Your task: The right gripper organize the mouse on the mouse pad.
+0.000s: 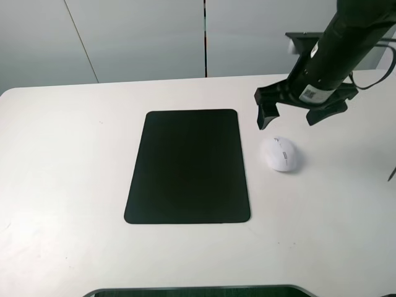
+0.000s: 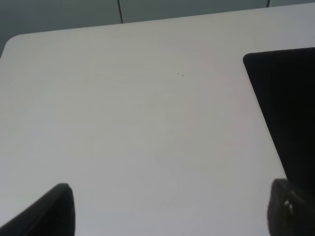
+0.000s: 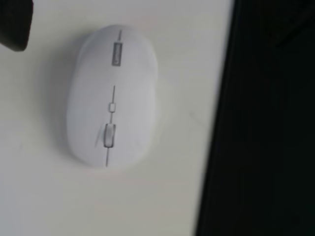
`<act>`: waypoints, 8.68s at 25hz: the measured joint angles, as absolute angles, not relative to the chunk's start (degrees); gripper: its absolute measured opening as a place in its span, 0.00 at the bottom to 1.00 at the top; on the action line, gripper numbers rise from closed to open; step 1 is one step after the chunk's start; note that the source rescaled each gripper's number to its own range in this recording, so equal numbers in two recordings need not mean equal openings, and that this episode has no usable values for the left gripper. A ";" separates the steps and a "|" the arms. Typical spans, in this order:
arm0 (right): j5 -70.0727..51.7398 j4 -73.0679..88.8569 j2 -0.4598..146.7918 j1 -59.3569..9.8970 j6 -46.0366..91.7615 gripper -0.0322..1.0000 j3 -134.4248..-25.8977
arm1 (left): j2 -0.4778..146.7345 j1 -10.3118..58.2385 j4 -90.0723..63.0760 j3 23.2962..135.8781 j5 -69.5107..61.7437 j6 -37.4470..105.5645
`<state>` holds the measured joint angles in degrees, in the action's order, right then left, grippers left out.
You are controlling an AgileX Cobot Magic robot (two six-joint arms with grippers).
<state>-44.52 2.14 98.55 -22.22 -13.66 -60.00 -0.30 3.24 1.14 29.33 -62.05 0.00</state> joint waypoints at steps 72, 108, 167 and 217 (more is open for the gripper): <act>-36.14 -2.34 115.28 -20.62 -19.29 0.04 -61.40 | -0.30 3.24 1.14 29.33 -62.05 0.00; -46.81 -4.78 125.07 -44.91 -37.32 0.04 -87.39 | -0.30 3.24 1.14 29.33 -62.05 0.00; -46.57 -7.99 120.24 -43.62 -35.92 1.00 -88.29 | -0.30 3.24 1.14 29.33 -62.05 0.00; -58.02 -5.07 33.20 -6.24 -10.84 1.00 -37.89 | -0.30 3.24 1.14 29.33 -62.05 0.00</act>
